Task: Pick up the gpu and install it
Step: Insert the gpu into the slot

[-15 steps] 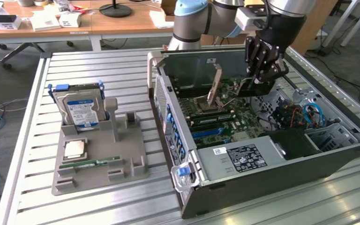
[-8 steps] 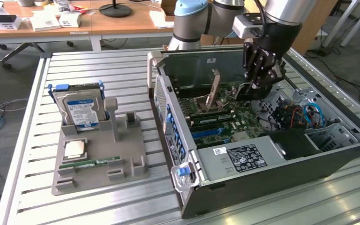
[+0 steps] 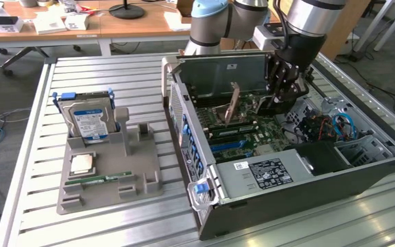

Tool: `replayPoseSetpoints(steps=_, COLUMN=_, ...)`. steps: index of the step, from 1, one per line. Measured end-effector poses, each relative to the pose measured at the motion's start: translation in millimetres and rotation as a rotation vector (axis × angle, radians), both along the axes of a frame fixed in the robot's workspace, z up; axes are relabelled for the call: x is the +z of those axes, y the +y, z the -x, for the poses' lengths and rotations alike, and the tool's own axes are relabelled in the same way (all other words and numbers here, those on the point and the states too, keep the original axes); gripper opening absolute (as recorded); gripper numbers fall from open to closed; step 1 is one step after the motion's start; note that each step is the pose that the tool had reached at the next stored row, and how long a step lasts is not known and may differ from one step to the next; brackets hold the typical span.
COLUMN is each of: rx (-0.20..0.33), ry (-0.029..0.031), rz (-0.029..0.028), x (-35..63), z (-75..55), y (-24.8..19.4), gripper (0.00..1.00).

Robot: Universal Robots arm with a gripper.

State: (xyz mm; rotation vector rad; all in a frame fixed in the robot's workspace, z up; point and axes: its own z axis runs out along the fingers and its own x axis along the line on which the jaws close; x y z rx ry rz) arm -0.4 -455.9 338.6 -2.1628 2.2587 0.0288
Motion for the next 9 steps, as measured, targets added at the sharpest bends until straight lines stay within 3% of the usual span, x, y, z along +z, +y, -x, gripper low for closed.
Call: replayPoseSetpoints(steps=9, rx=0.0, ry=0.0, rz=0.0, x=-2.0, z=5.3, y=0.1, gripper=0.26)
